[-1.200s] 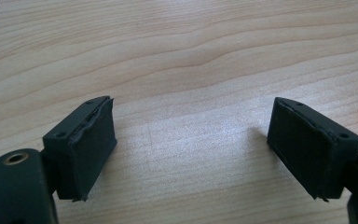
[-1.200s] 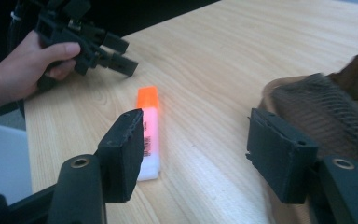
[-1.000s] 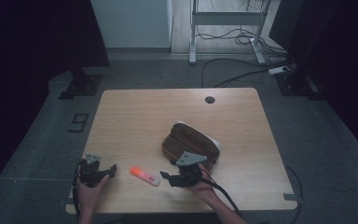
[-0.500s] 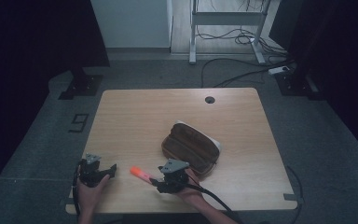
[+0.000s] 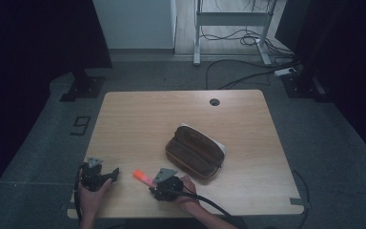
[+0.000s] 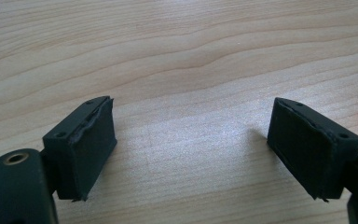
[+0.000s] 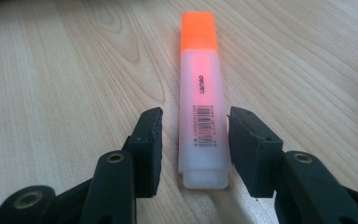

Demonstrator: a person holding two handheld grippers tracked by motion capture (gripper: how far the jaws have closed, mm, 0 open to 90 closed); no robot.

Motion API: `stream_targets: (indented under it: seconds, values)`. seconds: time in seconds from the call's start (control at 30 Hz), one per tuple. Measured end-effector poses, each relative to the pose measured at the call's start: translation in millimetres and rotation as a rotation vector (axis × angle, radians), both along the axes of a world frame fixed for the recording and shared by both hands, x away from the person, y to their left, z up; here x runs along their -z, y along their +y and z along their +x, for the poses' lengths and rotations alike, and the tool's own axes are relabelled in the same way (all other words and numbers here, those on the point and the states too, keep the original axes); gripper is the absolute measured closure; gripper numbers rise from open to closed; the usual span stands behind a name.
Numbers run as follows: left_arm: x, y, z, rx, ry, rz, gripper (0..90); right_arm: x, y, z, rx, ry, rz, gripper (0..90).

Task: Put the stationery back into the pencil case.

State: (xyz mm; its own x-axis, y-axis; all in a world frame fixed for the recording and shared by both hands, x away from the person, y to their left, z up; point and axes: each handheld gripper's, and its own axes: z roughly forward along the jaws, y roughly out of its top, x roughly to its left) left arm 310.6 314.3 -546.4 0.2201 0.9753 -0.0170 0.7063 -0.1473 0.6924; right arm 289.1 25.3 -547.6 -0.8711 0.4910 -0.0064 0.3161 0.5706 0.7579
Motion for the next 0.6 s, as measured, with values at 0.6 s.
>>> stream_targets:
  seconds: [0.6]
  values:
    - [-0.1, 0.5, 0.4, -0.002, -0.001, -0.007, 15.1, -2.1, -6.3, 11.2, -0.023, 0.114, 0.037, 64.7]
